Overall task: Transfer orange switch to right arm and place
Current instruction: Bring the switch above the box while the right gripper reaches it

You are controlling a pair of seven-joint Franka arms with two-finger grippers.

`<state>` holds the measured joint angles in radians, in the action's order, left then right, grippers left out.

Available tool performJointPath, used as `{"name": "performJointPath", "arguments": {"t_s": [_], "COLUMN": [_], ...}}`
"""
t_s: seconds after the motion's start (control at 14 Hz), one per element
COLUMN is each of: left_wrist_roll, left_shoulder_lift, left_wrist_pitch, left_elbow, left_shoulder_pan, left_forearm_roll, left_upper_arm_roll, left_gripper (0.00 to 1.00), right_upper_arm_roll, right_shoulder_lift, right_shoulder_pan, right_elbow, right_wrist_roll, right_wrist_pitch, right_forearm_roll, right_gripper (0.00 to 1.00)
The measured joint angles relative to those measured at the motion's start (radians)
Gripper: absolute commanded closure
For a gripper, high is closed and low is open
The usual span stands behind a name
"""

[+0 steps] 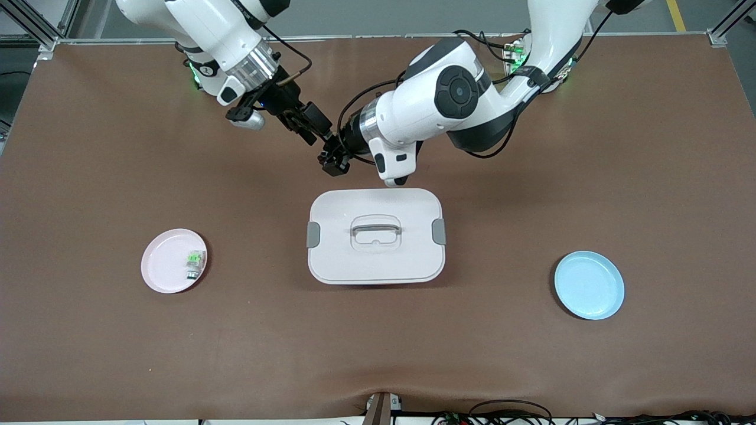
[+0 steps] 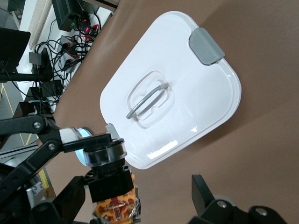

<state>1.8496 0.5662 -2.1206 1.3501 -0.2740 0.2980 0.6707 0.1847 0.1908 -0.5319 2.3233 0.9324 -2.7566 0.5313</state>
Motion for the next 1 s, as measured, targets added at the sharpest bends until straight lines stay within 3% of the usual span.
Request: {"name": "performJointPath", "arguments": {"t_s": [0.43, 0.64, 0.86, 0.93, 1.0], "left_wrist_roll": [0.0, 0.0, 0.0, 0.0, 0.0], "left_shoulder_lift": [0.0, 0.001, 0.001, 0.001, 0.001], "left_wrist_pitch": [-0.001, 0.0, -0.001, -0.001, -0.001], "left_elbow": [-0.007, -0.007, -0.009, -0.009, -0.009], "left_shoulder_pan": [0.0, 0.0, 0.0, 0.0, 0.0], "left_forearm_roll": [0.0, 0.0, 0.0, 0.0, 0.0], "left_upper_arm_roll": [0.0, 0.0, 0.0, 0.0, 0.0], "left_gripper": [0.89, 0.89, 0.89, 0.89, 0.89], "right_upper_arm_roll": [0.008, 0.009, 0.01, 0.01, 0.01], "right_shoulder_lift": [-0.001, -0.001, -0.003, -0.006, -0.011], "right_shoulder_pan": [-0.02, -0.022, -0.023, -0.023, -0.023], "right_elbow": [-0.009, -0.013, -0.016, -0.019, -0.024], "right_wrist_roll": [0.0, -0.001, -0.003, -0.003, -0.003], "right_wrist_pitch": [0.0, 0.0, -0.001, -0.001, -0.002], "right_forearm_roll": [-0.001, -0.007, -0.029, -0.042, -0.052], "right_gripper": [0.0, 0.21, 0.33, 0.42, 0.6]}}
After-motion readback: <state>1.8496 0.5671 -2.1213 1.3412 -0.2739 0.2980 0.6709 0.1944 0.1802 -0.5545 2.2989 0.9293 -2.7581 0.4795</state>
